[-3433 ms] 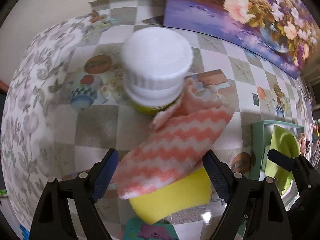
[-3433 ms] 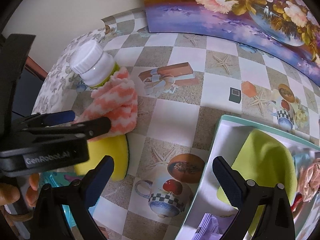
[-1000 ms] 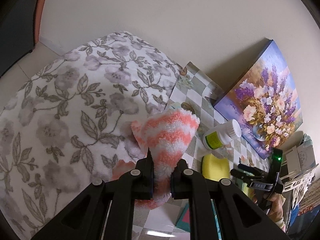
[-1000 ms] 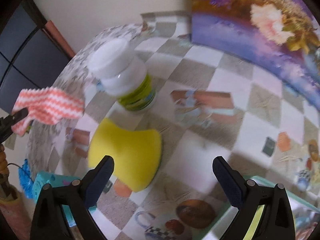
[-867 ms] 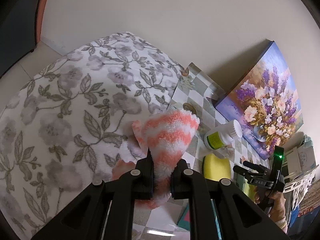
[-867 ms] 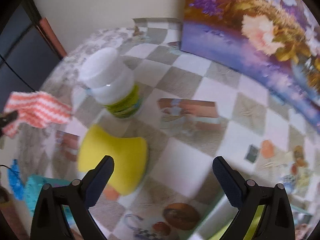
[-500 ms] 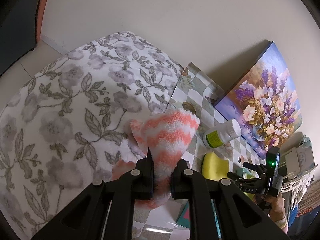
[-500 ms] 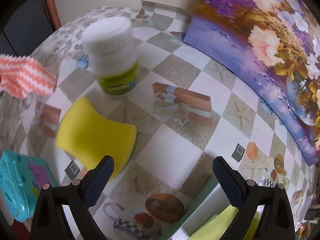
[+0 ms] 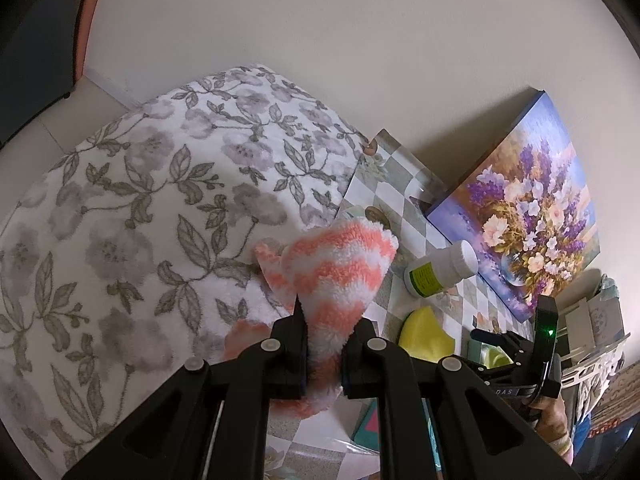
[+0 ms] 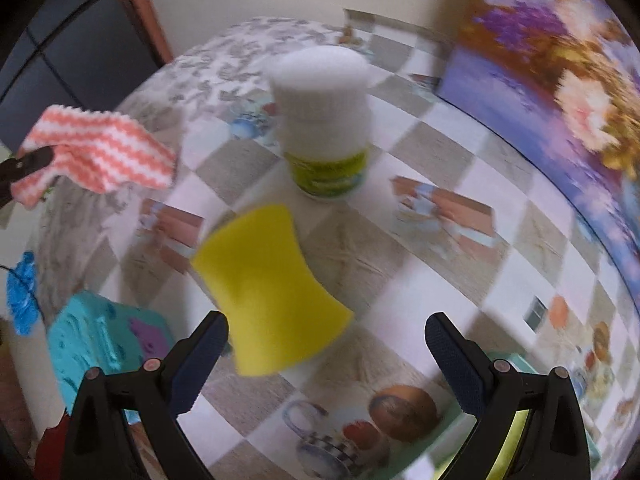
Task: Organize soft objects
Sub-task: 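Grasp the yellow sponge with the right tool while the left tool holds the striped cloth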
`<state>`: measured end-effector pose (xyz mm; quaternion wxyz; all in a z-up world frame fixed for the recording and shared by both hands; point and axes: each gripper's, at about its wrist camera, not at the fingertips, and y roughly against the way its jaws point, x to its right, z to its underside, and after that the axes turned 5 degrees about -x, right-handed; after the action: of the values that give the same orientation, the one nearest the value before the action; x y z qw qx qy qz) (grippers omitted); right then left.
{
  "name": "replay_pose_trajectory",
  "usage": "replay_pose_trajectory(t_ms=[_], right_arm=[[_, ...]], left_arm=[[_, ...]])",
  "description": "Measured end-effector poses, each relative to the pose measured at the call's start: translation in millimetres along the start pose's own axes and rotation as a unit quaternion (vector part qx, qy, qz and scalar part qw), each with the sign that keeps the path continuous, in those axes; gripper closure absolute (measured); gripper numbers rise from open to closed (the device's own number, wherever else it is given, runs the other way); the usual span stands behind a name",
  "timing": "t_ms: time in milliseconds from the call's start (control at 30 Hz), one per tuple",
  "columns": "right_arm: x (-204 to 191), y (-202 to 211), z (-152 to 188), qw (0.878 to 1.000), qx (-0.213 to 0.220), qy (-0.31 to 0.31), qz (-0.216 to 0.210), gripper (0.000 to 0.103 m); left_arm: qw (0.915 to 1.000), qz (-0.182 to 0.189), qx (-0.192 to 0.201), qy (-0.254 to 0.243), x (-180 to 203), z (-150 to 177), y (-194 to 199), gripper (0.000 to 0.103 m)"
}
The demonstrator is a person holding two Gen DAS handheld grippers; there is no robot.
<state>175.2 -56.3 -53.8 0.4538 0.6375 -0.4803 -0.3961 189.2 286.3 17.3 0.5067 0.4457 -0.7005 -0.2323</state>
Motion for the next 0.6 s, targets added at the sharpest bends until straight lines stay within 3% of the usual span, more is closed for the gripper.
replay_pose_trajectory(t_ms=[200, 433, 600], right_arm=[[-12.7, -22.6, -15.3, 0.998, -0.029, 0.052, -0.015, 0.003], [-13.8, -37.6, -22.1, 0.997, -0.041, 0.057, -0.015, 0.004], [-8.6, -42.0, -17.3, 0.998, -0.039, 0.043, -0.022, 0.021]], left_arm=[[1.0000, -0.003, 0.000, 0.002, -0.8, 0.7, -1.1, 0.091], [0.9999, -0.007, -0.008, 0.010, -6.7, 3.4, -7.8, 0.091], [0.9997, -0.006, -0.014, 0.018, -10.9, 5.0, -11.2, 0.091]])
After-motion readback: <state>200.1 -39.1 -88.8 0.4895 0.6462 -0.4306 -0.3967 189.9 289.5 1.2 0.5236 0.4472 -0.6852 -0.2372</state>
